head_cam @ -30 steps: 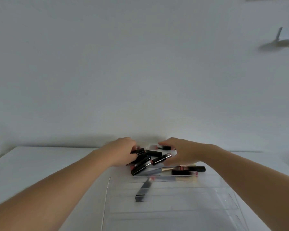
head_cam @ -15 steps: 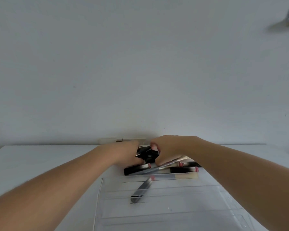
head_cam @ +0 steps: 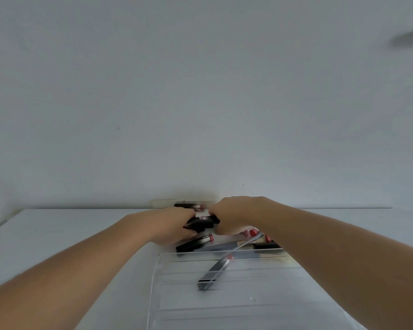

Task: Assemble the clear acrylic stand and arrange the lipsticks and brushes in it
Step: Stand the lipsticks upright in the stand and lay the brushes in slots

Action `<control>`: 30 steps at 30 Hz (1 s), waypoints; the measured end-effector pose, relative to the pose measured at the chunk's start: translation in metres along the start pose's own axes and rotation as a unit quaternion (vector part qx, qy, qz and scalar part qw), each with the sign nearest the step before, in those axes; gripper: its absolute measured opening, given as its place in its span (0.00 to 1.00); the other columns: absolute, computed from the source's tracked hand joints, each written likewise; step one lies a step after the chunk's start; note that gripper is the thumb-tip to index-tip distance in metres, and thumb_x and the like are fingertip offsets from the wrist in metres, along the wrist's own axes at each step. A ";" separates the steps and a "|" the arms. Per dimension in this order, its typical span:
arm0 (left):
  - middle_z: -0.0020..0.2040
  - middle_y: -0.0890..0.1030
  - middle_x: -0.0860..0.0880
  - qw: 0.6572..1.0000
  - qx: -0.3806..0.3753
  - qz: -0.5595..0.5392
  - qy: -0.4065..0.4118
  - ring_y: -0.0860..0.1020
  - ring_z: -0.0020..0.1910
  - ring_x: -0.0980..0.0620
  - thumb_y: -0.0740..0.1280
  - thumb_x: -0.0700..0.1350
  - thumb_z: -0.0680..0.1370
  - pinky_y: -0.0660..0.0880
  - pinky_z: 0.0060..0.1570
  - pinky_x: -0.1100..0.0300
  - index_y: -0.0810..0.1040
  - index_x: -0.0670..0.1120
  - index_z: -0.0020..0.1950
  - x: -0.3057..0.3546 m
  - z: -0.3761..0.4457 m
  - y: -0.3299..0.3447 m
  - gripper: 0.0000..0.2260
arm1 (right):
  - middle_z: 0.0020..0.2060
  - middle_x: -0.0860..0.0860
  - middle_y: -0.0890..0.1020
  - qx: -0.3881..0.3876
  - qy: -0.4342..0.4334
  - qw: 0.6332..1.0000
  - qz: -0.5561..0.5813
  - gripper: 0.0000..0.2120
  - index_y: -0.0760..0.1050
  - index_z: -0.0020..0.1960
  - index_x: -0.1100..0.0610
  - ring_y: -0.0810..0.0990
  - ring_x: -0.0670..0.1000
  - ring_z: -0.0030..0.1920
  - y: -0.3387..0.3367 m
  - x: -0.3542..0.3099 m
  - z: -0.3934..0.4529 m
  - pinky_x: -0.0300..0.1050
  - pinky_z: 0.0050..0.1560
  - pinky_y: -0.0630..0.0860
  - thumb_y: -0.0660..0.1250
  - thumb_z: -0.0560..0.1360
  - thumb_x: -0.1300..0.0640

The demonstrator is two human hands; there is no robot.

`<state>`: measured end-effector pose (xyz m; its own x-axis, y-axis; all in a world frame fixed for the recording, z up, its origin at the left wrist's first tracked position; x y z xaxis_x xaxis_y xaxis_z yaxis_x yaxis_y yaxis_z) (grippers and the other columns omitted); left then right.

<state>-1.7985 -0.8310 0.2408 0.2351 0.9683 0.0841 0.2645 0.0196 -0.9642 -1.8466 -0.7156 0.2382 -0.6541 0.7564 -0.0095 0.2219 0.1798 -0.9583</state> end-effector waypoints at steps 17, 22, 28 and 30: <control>0.42 0.74 0.58 0.977 0.180 -0.096 0.068 0.75 0.39 0.58 0.63 0.60 0.80 0.73 0.40 0.56 0.68 0.58 0.45 0.065 -0.105 -0.037 0.09 | 0.34 0.42 0.79 0.263 -0.015 0.955 0.137 0.13 0.70 0.41 0.42 0.77 0.41 0.32 -0.046 0.011 -0.149 0.37 0.29 0.70 0.59 0.75 0.34; 0.39 0.76 0.55 0.978 0.194 -0.063 0.050 0.74 0.34 0.56 0.61 0.61 0.81 0.67 0.33 0.58 0.71 0.55 0.47 0.074 -0.110 -0.021 0.11 | 0.37 0.44 0.76 0.265 -0.027 0.961 0.069 0.17 0.72 0.44 0.48 0.75 0.46 0.38 -0.021 -0.006 -0.169 0.46 0.37 0.73 0.59 0.77 0.34; 0.32 0.73 0.56 0.968 0.150 -0.192 0.051 0.69 0.27 0.59 0.60 0.71 0.75 0.65 0.33 0.58 0.72 0.60 0.50 0.065 -0.111 -0.004 0.16 | 0.41 0.44 0.75 0.289 -0.041 0.955 0.056 0.27 0.76 0.47 0.48 0.72 0.47 0.44 -0.007 -0.015 -0.181 0.43 0.44 0.68 0.50 0.75 0.28; 0.32 0.73 0.56 0.966 0.159 -0.198 0.049 0.69 0.28 0.58 0.57 0.74 0.72 0.66 0.33 0.58 0.73 0.61 0.54 0.063 -0.111 -0.002 0.22 | 0.39 0.44 0.75 0.321 -0.032 0.946 0.016 0.28 0.77 0.44 0.47 0.72 0.47 0.42 -0.007 -0.017 -0.185 0.42 0.45 0.67 0.50 0.75 0.27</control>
<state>-1.6808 -0.7978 0.2762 0.2663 0.8416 0.4699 0.0538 0.4738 -0.8790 -1.7029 -0.6132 0.2981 -0.7016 0.7115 -0.0388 -0.2299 -0.2776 -0.9328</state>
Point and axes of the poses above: each hand's wrist, its own z-axis towards the middle knuckle, its own y-axis out of the palm, x = y × z, the point moved 8 cm from there along z, towards the middle knuckle
